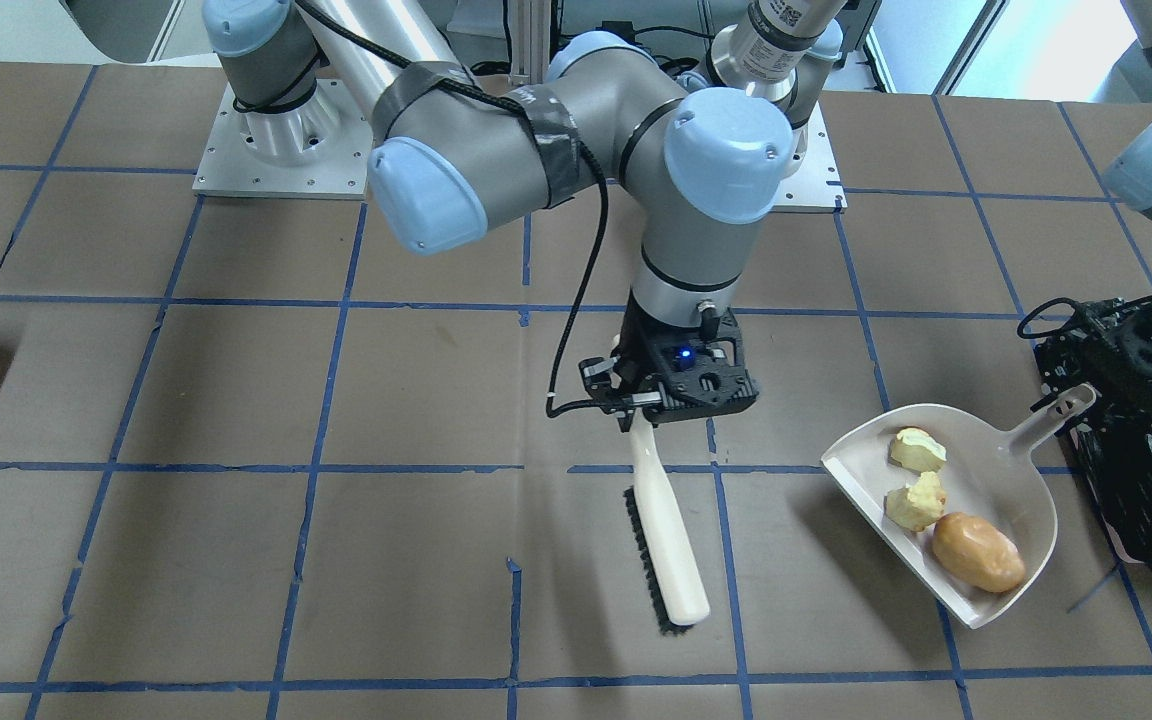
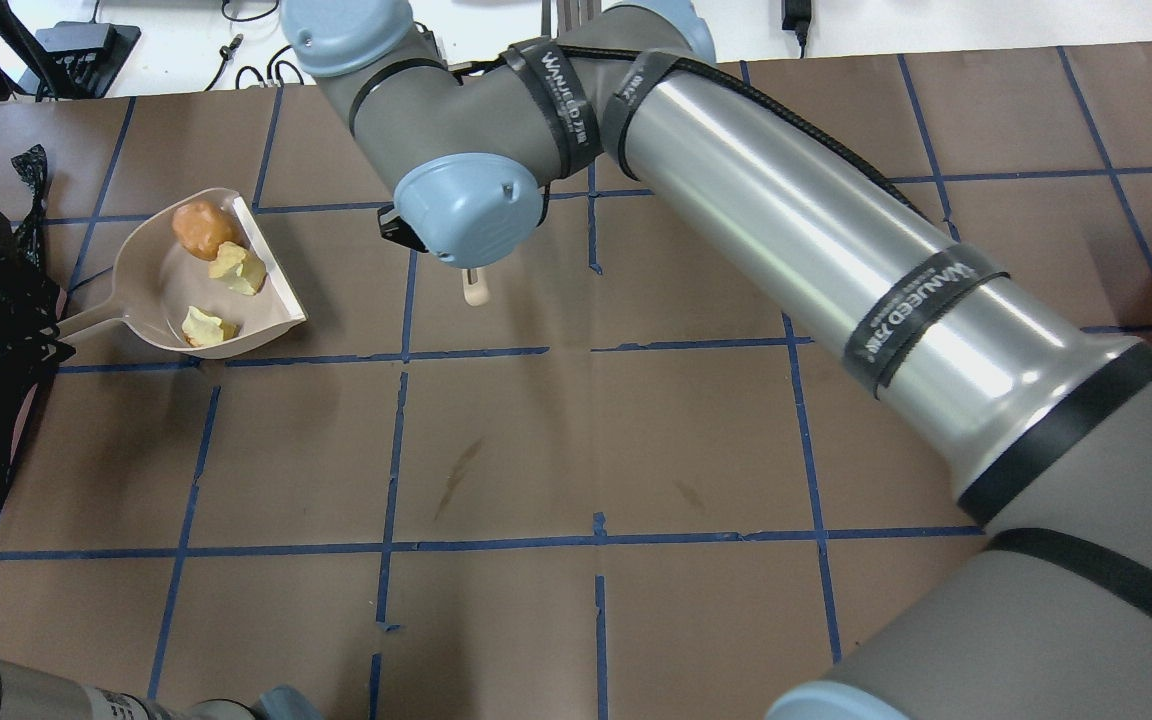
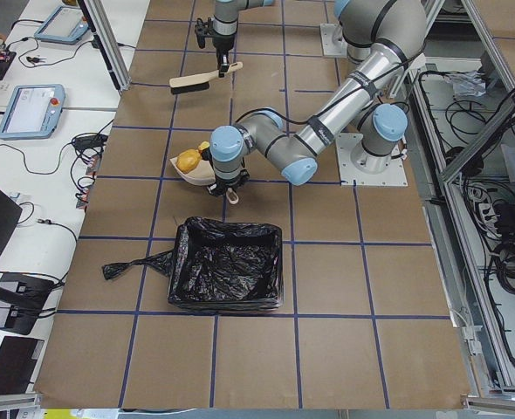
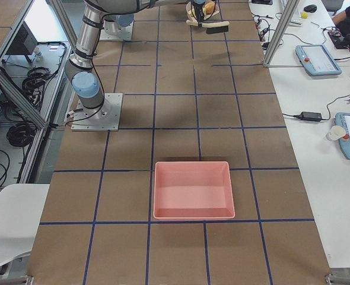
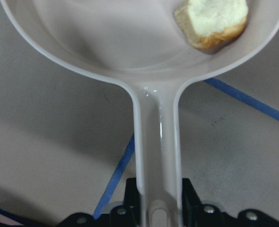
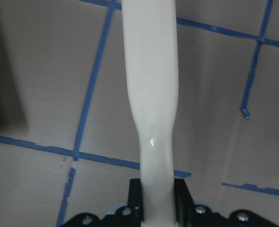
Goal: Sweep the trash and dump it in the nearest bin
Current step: 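Lift the loaded dustpan with the left gripper while the right gripper withdraws the brush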
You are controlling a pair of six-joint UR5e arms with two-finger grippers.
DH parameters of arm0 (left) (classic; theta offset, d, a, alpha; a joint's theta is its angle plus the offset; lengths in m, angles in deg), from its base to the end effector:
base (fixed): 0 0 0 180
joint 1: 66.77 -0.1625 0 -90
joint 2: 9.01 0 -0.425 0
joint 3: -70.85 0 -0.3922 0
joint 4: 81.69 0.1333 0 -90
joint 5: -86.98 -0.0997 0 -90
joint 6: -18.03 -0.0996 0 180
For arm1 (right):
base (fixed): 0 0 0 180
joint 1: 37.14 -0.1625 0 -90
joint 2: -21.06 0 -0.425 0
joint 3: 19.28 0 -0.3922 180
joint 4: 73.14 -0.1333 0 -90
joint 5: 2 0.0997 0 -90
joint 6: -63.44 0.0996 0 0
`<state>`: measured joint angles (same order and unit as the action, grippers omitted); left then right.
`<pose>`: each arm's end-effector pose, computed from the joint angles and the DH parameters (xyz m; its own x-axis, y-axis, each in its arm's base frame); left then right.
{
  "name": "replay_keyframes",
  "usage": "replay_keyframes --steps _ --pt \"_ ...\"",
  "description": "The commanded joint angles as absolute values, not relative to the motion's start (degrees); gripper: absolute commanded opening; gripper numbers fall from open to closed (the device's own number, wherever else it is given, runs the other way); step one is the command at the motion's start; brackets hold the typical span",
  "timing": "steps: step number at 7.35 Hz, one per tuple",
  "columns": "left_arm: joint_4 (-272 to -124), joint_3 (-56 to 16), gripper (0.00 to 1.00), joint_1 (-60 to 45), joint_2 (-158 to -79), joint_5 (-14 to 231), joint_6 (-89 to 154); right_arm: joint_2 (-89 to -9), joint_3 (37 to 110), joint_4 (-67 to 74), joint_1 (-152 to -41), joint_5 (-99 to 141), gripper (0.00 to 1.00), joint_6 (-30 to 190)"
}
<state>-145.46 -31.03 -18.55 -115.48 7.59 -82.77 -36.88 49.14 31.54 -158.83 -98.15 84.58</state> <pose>0.2611 -0.5199 0.2823 -0.5175 0.8557 0.0019 0.8403 0.5086 -0.1877 0.4815 -0.5465 0.3599 -0.9819 -0.1749 0.0732 -0.1821 0.9775 -0.1068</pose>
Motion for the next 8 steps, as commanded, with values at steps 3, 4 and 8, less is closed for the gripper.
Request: replay_keyframes --steps 3,4,8 --pt "-145.8 -30.8 0.03 -28.8 -110.3 16.0 -82.0 -57.4 74.8 34.3 -158.6 -97.4 0.08 92.9" --pt "-146.0 -30.6 0.03 -31.7 -110.3 16.7 -82.1 -60.2 78.4 34.3 -159.0 -97.1 0.08 94.6" --pt "-154.5 -21.9 0.03 -41.8 -111.3 18.7 -82.8 -66.1 87.4 38.6 -167.8 -97.2 0.08 110.4"
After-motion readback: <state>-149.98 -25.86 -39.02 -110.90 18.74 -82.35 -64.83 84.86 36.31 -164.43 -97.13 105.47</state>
